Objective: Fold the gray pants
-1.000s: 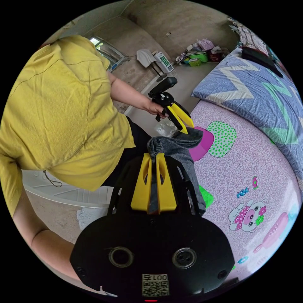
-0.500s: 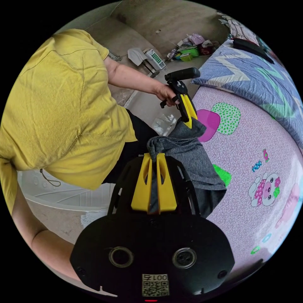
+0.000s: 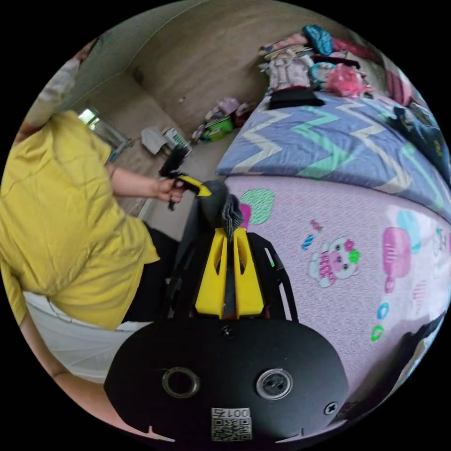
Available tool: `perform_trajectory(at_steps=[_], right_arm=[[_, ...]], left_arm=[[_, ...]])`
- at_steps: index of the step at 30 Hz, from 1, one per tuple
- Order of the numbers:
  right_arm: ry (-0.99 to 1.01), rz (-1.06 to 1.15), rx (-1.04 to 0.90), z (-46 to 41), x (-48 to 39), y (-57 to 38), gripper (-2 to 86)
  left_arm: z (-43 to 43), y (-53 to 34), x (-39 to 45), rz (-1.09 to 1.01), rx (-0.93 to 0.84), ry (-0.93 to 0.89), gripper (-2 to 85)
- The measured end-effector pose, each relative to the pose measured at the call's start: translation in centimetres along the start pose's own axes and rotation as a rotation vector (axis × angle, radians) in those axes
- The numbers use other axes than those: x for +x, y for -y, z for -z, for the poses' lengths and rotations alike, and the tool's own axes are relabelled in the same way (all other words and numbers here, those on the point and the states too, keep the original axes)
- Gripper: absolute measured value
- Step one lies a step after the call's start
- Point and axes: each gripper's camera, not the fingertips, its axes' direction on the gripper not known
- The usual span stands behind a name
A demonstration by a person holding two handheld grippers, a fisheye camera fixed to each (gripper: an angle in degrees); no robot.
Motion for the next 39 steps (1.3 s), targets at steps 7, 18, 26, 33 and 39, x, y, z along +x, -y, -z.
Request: perform_trajectory(at_steps=[7, 18, 26, 33, 39], right_arm=[[-0.157, -0.116, 0.009, 0.0, 8.5, 10.6, 3.0], [-0.281, 0.007, 0.030, 2.5, 6.9, 21.0, 3.1], [-0.174, 0.009, 0.033, 8.2, 1.8, 10.9, 3.4], [-0.118, -0.085, -0.044, 9.2, -1.8, -0.1, 3.6], [-0.193, -0.117, -0.331, 2.9, -4.2, -8.0, 3.5]], left_arm=[[-1.2, -1.2, 4.2, -0.072, 0.150, 0.194, -1.4], [-2.7, -2.4, 10.0, -0.263, 0.302, 0.431, -1.4], [-9.1, -8.9, 17.4, -0.392, 0.150, 0.257, -1.2], [-19.8, -15.1, 24.3, -0.558, -0.125, 0.166, -1.0], [-30.1, -19.9, 27.1, -0.656, -0.412, 0.168, -0.9]])
